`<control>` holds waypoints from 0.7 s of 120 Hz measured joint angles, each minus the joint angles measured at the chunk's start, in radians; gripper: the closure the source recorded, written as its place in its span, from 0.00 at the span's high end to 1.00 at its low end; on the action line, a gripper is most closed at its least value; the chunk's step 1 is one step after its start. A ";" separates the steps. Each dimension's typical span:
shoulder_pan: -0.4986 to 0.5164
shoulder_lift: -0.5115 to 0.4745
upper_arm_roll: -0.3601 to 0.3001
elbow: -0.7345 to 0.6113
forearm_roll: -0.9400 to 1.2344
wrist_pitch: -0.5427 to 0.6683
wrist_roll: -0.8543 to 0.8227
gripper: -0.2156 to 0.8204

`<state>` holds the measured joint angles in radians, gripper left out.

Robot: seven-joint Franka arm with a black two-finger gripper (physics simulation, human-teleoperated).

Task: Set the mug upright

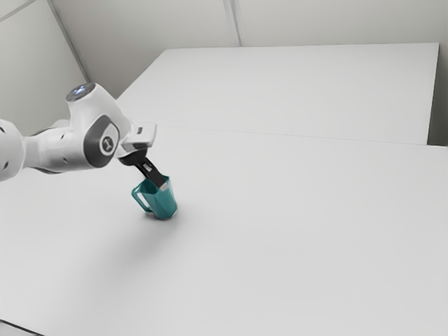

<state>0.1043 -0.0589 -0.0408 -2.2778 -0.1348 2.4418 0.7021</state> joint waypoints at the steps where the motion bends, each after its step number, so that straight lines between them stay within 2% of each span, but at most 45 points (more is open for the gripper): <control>1: -0.001 -0.003 0.000 0.000 0.001 -0.002 -0.001 0.73; 26: -0.038 -0.048 0.011 0.099 0.010 -0.105 -0.012 0.77; 58: -0.094 -0.031 0.022 0.358 0.098 -0.339 -0.099 0.79; 84: -0.109 0.000 0.024 0.510 0.146 -0.506 -0.188 0.79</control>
<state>-0.0047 -0.0589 -0.0172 -1.7681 0.0109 1.9362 0.5145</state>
